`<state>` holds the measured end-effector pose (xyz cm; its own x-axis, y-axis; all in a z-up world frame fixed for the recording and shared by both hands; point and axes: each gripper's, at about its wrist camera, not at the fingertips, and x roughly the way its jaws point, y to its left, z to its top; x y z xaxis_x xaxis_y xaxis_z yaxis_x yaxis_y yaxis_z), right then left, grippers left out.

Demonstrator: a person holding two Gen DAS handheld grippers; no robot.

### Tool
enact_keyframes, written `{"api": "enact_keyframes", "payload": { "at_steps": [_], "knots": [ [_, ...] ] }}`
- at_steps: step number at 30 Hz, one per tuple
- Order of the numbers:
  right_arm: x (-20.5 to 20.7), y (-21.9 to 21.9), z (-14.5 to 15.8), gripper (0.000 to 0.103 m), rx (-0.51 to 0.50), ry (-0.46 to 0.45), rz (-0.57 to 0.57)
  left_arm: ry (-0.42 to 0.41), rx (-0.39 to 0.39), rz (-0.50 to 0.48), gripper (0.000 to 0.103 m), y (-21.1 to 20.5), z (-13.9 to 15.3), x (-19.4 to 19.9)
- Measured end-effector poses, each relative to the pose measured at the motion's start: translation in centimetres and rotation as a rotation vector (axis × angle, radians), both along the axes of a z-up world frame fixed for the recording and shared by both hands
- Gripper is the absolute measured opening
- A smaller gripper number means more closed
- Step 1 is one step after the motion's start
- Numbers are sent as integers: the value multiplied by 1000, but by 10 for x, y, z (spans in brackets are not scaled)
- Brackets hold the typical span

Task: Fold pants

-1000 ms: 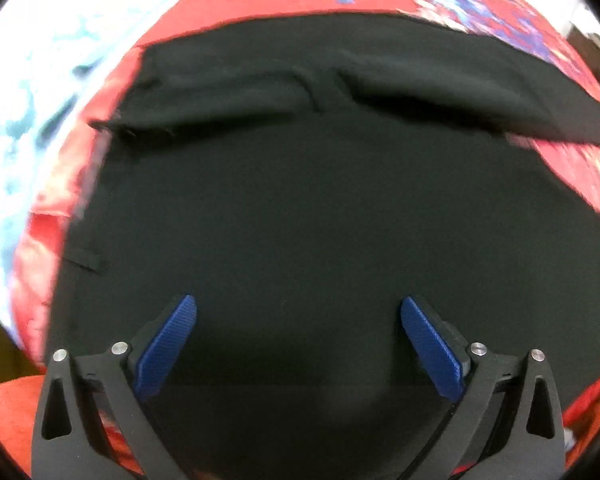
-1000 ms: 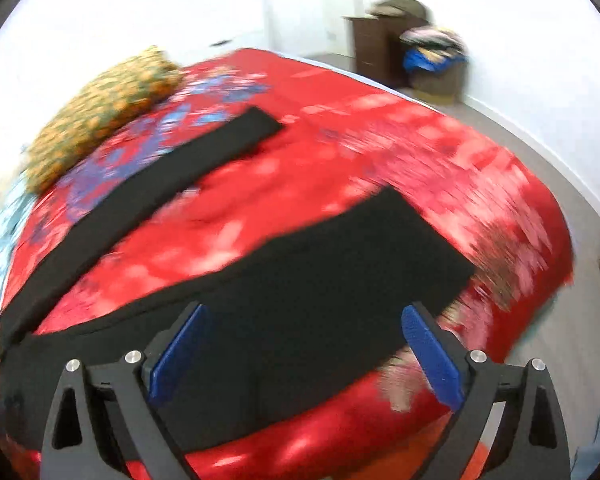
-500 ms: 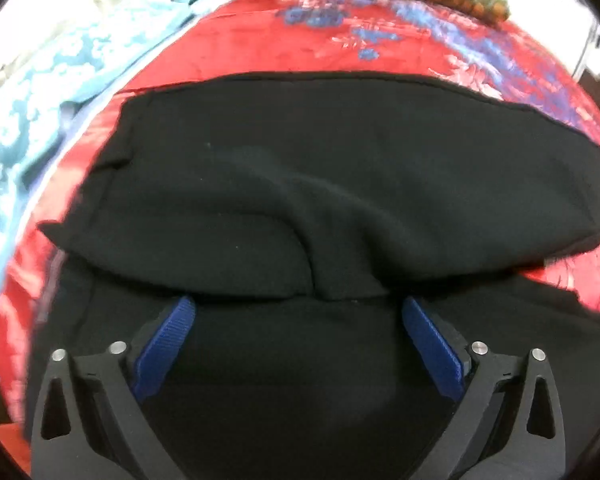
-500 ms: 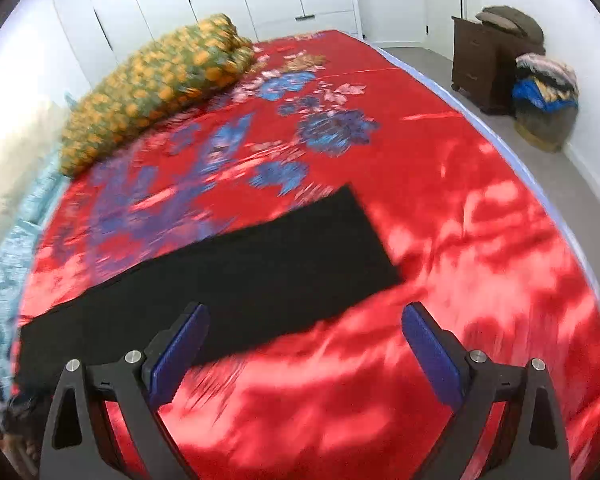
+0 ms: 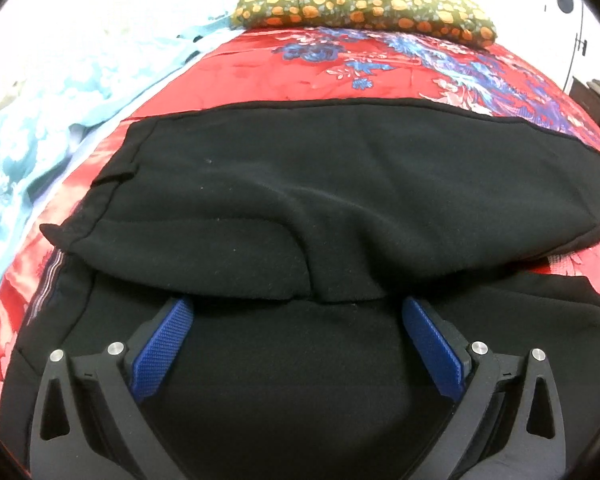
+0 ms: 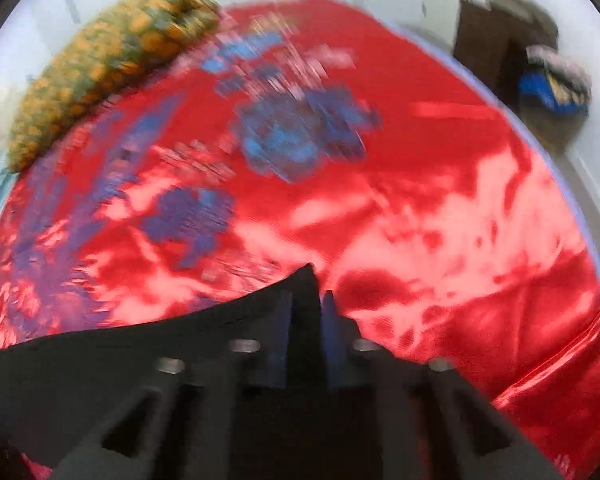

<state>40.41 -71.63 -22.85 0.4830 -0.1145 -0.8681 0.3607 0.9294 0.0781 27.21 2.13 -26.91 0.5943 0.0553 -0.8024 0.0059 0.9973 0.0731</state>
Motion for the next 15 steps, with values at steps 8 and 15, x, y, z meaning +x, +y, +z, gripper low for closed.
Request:
{"api": "enact_keyframes", "payload": {
  "at_steps": [8, 15],
  "knots": [
    [-167, 150, 137, 7, 21, -270, 380, 12, 9, 0, 103, -1, 2, 1],
    [-391, 233, 166, 3, 41, -291, 295, 108, 2, 6, 102, 1, 12, 8]
  ]
}}
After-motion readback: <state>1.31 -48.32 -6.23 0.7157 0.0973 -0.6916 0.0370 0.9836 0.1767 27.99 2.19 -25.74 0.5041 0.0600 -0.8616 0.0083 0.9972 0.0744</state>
